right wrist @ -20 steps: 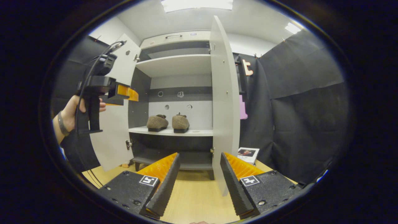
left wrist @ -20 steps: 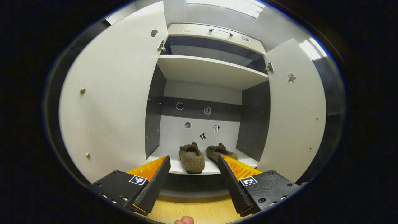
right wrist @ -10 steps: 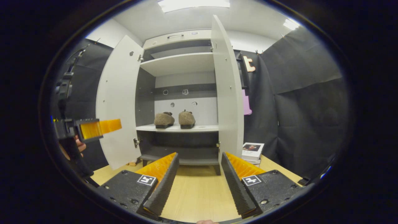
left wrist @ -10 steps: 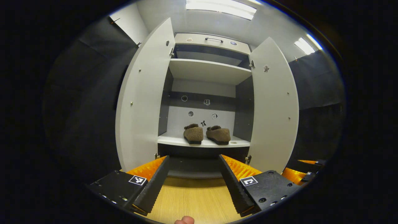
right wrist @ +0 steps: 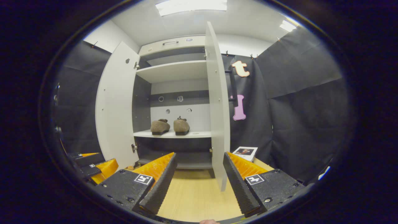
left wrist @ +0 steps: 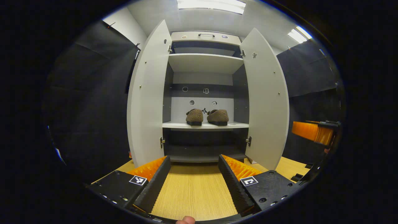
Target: Grab one shoe with the right hand and put it into the shoe cabinet, grab the other shoe with the left hand and put it into the shoe cabinet; then close the right door with the right hand and the left door with the left hand.
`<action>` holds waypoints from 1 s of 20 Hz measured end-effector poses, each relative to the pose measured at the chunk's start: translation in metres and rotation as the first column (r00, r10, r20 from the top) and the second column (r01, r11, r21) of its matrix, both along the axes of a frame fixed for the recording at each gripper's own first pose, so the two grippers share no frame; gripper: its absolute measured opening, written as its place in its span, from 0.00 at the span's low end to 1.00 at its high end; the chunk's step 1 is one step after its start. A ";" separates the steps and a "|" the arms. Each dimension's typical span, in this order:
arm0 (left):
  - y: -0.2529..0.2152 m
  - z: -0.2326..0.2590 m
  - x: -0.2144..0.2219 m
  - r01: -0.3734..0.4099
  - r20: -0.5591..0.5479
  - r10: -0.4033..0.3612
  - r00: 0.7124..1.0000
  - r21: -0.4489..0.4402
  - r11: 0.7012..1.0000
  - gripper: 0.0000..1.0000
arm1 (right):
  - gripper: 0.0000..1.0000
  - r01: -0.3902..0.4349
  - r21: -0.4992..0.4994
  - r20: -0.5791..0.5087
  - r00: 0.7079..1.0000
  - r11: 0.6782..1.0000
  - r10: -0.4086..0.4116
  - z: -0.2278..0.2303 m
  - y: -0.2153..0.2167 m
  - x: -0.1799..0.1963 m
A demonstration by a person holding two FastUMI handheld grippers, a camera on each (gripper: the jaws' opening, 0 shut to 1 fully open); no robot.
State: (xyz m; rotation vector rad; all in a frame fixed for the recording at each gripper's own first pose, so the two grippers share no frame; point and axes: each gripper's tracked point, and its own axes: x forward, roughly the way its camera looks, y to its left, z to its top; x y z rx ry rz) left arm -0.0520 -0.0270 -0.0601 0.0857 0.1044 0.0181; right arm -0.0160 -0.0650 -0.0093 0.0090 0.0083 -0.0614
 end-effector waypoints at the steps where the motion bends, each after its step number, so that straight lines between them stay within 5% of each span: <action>1: 0.000 0.003 0.002 0.002 0.007 -0.002 1.000 0.001 1.000 0.93 | 0.93 0.011 -0.008 0.021 1.000 1.000 -0.010 0.016 -0.008 0.002; 11: 0.002 0.010 0.006 0.011 0.017 -0.011 1.000 -0.003 1.000 0.93 | 0.95 0.139 -0.097 0.147 0.981 0.986 -0.124 0.159 -0.116 0.064; 20: 0.010 0.010 0.006 -0.019 0.008 0.019 1.000 0.013 1.000 0.93 | 0.95 0.140 -0.084 0.102 0.986 0.987 -0.131 0.185 -0.151 0.140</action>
